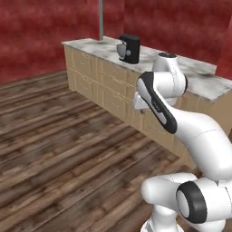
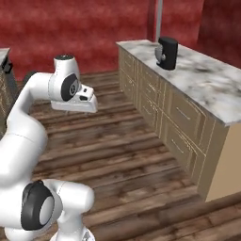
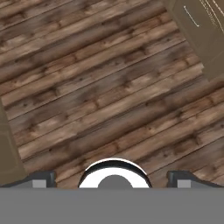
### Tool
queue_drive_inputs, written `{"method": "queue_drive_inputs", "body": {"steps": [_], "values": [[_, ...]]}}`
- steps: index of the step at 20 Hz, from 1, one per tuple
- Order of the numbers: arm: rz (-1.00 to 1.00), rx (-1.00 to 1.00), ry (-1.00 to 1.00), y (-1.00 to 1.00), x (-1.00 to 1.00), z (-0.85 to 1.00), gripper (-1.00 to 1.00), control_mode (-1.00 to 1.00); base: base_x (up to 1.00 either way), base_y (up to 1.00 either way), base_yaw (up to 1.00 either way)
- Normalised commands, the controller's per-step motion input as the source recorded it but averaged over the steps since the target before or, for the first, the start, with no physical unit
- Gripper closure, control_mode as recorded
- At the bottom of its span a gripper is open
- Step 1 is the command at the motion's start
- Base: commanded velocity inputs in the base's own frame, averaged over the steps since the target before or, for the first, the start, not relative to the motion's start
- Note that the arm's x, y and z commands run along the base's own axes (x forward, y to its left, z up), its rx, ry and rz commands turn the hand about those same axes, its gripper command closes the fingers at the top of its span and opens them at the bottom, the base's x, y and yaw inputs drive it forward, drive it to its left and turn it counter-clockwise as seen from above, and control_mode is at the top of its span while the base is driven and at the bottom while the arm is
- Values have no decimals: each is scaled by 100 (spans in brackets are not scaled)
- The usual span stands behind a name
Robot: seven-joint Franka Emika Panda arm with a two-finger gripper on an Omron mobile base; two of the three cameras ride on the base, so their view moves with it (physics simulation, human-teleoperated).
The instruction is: Navigate to the stand mixer.
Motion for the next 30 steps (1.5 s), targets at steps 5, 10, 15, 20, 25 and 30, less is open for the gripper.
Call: {"method": "queue_drive_inputs", "body": {"steps": [5,10,15,20,25,30], "values": [[0,0,0,0,0,0,-100,100,100,58,-30],[0,0,0,0,0,0,-100,100,100,56,-30],[0,0,0,0,0,0,-100,100,100,49,-28],[0,0,0,0,0,0,-100,100,100,44,-27],[0,0,0,0,0,0,-100,100,100,31,-24],[0,0,0,0,0,0,-100,100,100,35,-34]]}}
